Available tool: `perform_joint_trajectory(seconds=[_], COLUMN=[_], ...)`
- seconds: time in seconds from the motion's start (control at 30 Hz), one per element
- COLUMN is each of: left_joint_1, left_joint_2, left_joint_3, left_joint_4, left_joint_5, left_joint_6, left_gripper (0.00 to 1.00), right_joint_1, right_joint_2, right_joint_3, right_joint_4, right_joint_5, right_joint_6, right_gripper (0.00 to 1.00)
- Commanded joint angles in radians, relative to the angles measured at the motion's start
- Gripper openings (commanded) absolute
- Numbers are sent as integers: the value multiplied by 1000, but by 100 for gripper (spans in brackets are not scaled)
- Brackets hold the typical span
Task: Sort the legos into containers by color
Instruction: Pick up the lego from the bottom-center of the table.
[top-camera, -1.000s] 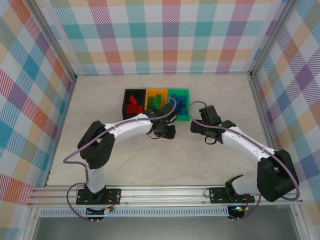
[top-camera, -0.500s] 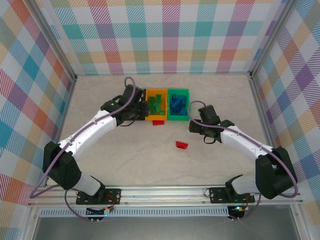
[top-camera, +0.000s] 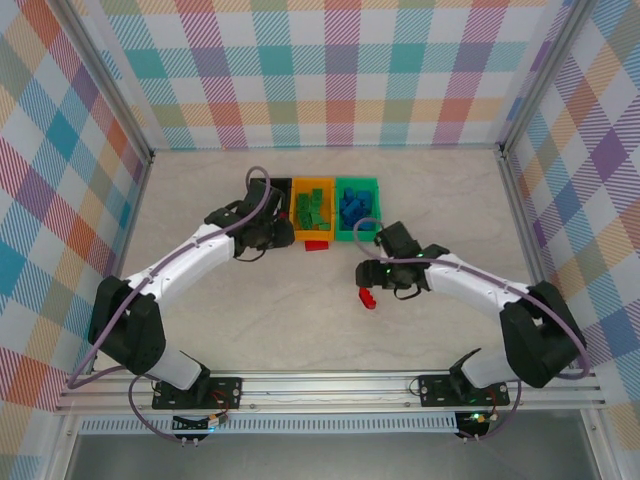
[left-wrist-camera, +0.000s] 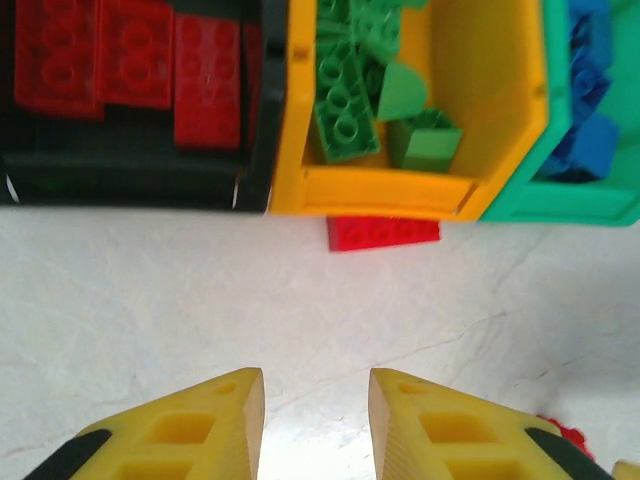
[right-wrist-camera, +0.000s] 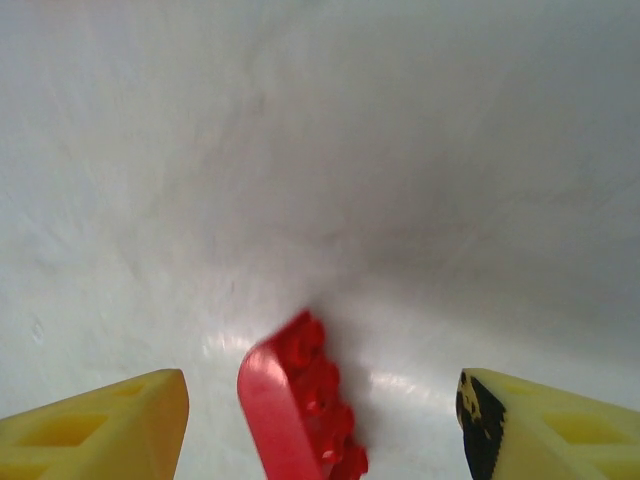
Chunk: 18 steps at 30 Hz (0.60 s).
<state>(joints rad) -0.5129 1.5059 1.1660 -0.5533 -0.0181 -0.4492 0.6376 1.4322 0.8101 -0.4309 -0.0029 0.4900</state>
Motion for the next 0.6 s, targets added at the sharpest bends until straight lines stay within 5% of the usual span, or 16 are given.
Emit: perform_joint_trajectory(seconds=[0.0, 0.13, 0.33, 0.57], left_joint_1=[-3, -3, -3, -3], left_joint_2=[-40, -58, -92, -129], left_joint_3=[-28, -53, -95, -143], left_joint_4=[36, 36, 53, 43], left_joint_5=[18, 17, 45, 37], left_joint_6=[-23, -23, -24, -29], left_gripper=[33, 34, 36, 37], right_joint_1=[79, 116, 146, 146], right_joint_2=[64, 141, 171, 195], right_joint_3=[37, 60, 126, 241], right_joint_4=[-141, -179, -134, -81], right_joint_5=[59, 124, 97, 57], right_joint_6=[11, 31, 32, 13], right_gripper=[71, 66, 32, 22])
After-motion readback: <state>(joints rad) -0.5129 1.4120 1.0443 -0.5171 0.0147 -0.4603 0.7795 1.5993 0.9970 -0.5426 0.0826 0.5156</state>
